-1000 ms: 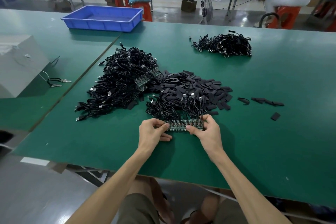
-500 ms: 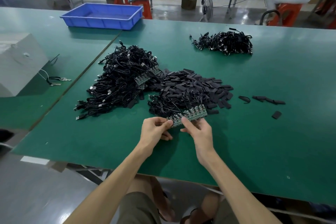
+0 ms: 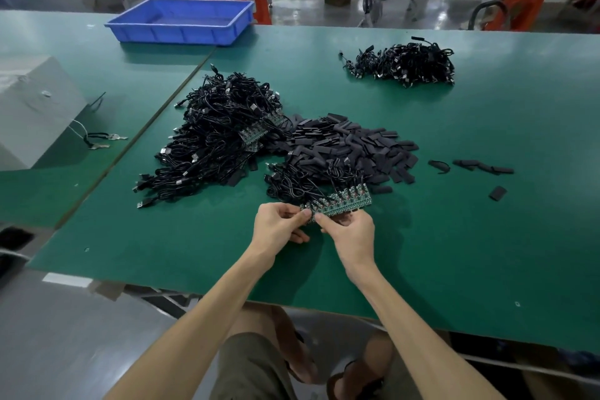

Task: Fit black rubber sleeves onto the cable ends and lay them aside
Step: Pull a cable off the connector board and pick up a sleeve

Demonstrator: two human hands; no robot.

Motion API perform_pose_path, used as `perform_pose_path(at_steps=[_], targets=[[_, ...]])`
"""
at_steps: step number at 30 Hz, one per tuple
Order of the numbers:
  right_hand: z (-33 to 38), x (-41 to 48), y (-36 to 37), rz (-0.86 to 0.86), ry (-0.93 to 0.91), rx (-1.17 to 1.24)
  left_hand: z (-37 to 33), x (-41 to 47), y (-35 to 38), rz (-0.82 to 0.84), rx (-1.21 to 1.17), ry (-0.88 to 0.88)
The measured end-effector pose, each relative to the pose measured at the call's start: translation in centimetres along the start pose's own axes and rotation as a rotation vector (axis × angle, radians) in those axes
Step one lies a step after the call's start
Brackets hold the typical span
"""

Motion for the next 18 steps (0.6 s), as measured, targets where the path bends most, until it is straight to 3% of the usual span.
perform_pose_path(at_steps=[18], targets=[[0.33, -0.34, 0.52, -0.008, -0.009, -0.045, 0.44, -0.60, 0.01, -0.051, 0.051, 0.040]])
Point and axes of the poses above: each hand's wrist, its own x-axis towards the middle knuckle, its own y-axis out of the palm, z = x × y, the point moved 10 cm from there along x, towards the middle knuckle, and after that the axes turned 14 degrees about z, right-handed, at the moved point
